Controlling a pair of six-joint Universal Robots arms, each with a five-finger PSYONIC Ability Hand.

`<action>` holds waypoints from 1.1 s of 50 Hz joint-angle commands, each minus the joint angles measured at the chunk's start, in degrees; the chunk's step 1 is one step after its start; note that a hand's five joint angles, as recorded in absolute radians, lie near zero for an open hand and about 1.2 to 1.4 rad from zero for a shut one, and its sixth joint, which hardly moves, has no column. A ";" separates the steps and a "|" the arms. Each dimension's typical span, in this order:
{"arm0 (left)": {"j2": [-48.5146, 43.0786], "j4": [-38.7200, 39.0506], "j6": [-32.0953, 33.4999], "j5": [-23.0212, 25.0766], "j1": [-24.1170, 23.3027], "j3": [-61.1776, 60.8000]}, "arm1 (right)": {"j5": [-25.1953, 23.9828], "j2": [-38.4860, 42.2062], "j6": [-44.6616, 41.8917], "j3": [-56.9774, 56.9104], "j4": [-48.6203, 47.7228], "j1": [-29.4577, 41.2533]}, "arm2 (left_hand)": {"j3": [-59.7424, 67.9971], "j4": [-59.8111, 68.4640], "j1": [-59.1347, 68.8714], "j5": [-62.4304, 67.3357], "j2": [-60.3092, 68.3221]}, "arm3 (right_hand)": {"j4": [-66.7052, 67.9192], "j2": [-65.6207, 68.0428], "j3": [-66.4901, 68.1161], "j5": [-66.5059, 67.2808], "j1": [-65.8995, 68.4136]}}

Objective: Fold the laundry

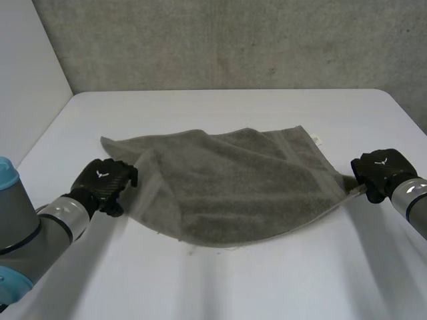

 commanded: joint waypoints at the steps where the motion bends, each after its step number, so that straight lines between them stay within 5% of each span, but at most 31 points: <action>1: -4.91 0.50 0.37 -0.13 0.36 2.97 | -0.17 0.05 0.00 0.30 0.04 0.21 | -2.30 -2.31 -2.43 -2.31 -2.31 | 11.59 12.29 11.80 12.80 24.37; 32: -14.75 0.94 0.98 -0.22 0.36 11.94 | -0.26 1.81 0.00 0.74 0.13 0.65 | 0.39 0.38 0.26 0.38 0.38 | 11.59 12.29 11.80 12.80 24.37; 41: -15.54 1.02 3.44 -0.13 0.36 12.38 | -0.17 2.07 -0.09 0.74 0.13 0.74 | 17.52 17.51 17.39 17.51 17.51 | 11.59 12.29 11.80 12.80 24.37; 55: -14.93 0.85 3.62 -0.39 0.36 12.11 | -0.09 2.07 -0.09 0.74 0.13 0.74 | 26.47 26.45 26.34 26.46 26.46 | 11.59 12.29 11.80 12.80 24.37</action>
